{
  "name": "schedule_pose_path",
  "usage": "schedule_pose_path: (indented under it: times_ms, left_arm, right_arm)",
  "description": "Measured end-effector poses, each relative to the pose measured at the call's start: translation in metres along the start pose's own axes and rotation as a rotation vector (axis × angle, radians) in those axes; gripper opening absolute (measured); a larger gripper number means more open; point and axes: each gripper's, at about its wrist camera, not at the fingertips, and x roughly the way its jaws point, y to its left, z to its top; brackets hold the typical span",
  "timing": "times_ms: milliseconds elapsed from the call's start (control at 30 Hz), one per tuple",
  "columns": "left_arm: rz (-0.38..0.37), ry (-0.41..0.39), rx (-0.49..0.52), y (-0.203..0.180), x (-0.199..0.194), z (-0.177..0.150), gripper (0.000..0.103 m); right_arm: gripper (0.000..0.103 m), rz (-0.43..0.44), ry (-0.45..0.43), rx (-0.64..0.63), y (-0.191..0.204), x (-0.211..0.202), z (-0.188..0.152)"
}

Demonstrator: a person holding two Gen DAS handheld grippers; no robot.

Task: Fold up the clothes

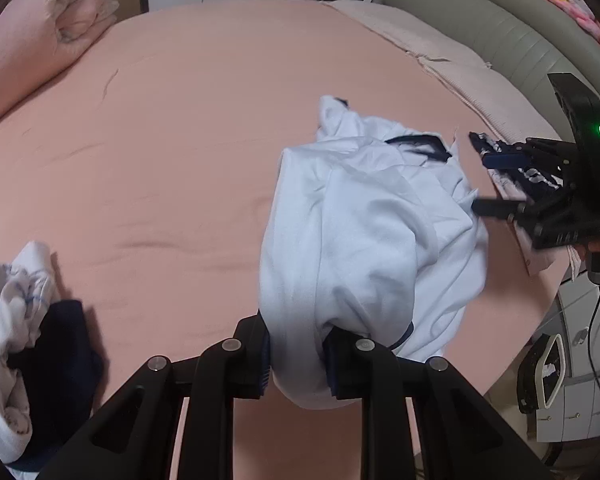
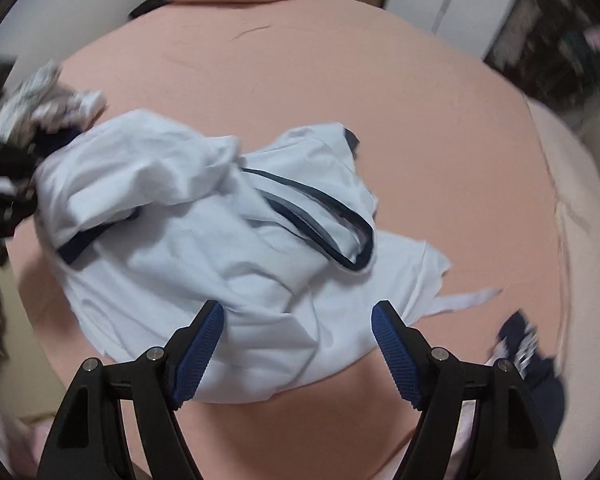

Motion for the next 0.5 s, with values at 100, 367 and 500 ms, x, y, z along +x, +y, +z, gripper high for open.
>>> schedule_pose_path:
  times_ms: [100,367,500]
  left_arm:
    - [-0.005,0.03,-0.025,0.013,-0.001,-0.01,0.019]
    - [0.04,0.068,-0.043,0.03,-0.003,-0.042,0.019]
    - [0.05,0.049,-0.032,0.033,-0.013,-0.049,0.019]
  right_arm:
    - [0.076,0.034,-0.011,0.059,-0.01,-0.003,0.001]
    - [0.076,-0.14,-0.041,0.042,-0.016,-0.008,0.012]
    - [0.076,-0.192,-0.032,-0.069,-0.004,0.005,0.018]
